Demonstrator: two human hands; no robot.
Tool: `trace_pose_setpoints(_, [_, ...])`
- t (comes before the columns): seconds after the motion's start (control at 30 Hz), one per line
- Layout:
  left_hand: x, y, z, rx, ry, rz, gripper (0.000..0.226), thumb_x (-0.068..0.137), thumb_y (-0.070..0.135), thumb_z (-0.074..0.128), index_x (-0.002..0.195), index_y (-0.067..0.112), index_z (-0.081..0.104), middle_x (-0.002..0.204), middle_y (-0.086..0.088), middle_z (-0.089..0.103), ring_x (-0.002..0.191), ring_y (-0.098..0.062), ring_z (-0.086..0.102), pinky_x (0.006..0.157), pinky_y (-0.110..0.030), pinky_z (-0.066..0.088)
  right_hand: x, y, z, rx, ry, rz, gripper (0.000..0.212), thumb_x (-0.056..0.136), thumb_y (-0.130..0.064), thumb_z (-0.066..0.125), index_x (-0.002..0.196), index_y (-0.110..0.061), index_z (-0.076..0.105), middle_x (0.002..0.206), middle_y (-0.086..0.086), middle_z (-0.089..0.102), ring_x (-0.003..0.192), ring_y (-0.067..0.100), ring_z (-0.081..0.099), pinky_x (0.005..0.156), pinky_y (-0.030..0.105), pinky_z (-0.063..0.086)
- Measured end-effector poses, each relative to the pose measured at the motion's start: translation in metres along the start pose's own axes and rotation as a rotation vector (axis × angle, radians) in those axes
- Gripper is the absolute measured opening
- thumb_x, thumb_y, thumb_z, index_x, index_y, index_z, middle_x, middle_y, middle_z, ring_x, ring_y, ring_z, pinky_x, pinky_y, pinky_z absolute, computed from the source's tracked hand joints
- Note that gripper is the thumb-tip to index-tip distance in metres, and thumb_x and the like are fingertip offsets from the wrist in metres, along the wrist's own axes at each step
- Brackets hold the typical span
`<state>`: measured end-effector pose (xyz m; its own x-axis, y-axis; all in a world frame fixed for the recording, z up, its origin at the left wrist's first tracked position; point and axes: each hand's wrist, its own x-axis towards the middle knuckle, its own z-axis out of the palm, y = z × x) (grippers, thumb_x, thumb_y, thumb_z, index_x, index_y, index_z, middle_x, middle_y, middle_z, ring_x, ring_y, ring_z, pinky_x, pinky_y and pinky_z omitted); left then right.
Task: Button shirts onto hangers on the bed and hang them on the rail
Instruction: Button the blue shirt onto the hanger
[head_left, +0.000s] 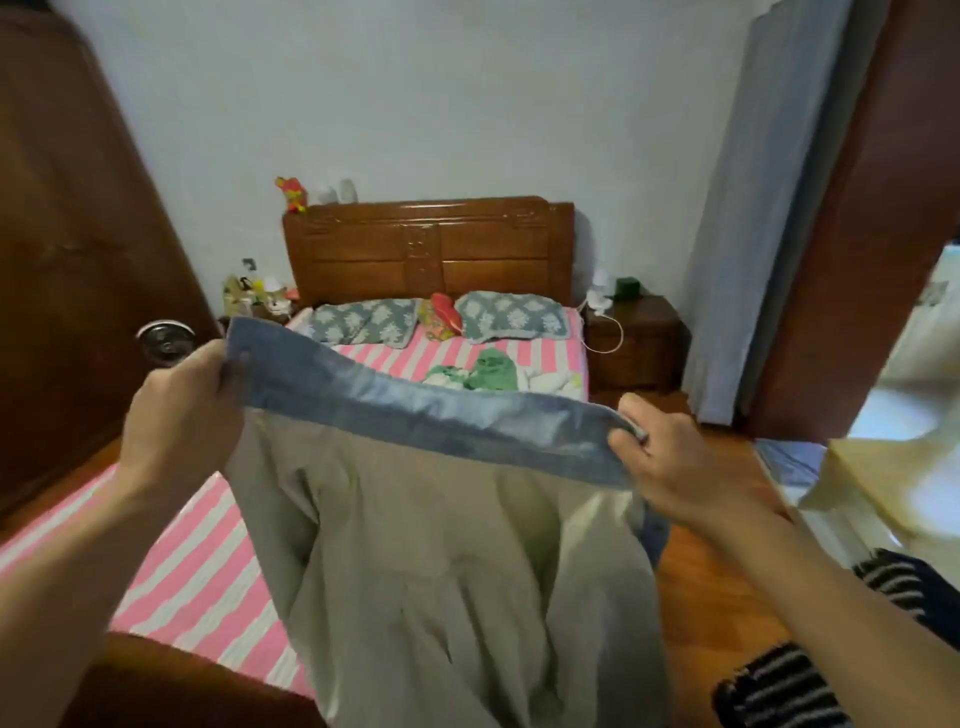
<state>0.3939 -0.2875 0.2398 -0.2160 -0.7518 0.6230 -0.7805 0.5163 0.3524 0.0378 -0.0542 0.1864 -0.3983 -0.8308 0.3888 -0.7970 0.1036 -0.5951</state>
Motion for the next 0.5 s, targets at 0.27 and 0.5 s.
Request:
trace_pose_setpoints(0.27, [0.035,-0.15,-0.112,0.341,0.149,0.039,0.009,0.103,0.012,0.048,0.099,0.008,0.056,0.086,-0.029,0.067,0.075,-0.055,0.064,0.06,-0.044,0.04,0.058,-0.168,0.117,0.237,0.252,-0.052,0.019,0.103,-0.01,0.047,0.084,-0.005,0.05,0.07,0.014,0.054,0.06,0.023,0.051,0.049,0.024,0.037])
trace_pose_setpoints(0.5, [0.04,-0.288,-0.189,0.363,0.147,-0.194,0.01,0.1,0.013,0.046,0.102,0.018,0.054,0.098,-0.024,0.068,0.09,-0.051,0.063,0.075,-0.053,0.054,0.123,-0.296,0.276,0.503,0.108,0.145,0.017,0.098,-0.011,0.045,0.1,0.001,0.058,0.085,0.019,0.058,0.072,0.025,0.047,0.066,0.036,0.038])
